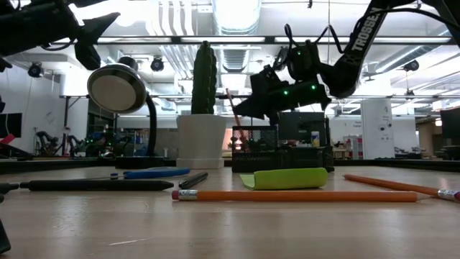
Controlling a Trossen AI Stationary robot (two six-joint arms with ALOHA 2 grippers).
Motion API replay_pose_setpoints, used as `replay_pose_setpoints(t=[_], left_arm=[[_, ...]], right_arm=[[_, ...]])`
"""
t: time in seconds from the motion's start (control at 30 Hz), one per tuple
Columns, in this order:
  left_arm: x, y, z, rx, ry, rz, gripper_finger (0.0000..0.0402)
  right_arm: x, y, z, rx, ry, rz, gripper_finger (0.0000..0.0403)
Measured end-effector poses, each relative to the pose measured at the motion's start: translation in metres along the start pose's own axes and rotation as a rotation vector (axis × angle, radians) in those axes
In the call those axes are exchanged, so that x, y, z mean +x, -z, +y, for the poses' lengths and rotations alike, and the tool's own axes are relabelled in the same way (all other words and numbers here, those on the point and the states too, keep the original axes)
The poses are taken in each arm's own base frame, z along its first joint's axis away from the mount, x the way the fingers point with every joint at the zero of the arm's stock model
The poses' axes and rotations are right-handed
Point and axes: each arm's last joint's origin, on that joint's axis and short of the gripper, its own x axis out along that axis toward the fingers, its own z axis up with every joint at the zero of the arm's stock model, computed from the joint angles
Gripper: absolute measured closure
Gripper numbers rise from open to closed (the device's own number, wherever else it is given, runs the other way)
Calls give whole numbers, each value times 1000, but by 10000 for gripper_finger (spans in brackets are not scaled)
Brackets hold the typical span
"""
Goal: Pick and place office supplies into organizer
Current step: Put the top pencil into the left section of the desk organizer
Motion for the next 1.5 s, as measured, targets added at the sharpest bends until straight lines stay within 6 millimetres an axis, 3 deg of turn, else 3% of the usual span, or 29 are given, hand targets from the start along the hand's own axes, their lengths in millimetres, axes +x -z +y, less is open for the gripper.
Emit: replay_pose_setpoints(t=[0.57,0.9,1.5], left_arm=[[0,0,0,0,0,1,272],[0,0,0,-1,1,-1,272],[0,0,0,-2,1,-2,272]], right_arm=[[0,-3,-3,35,3,-81,390],[9,21,-9,95,-4,-93,390],[9,24,-9,39,-37,-91,390]])
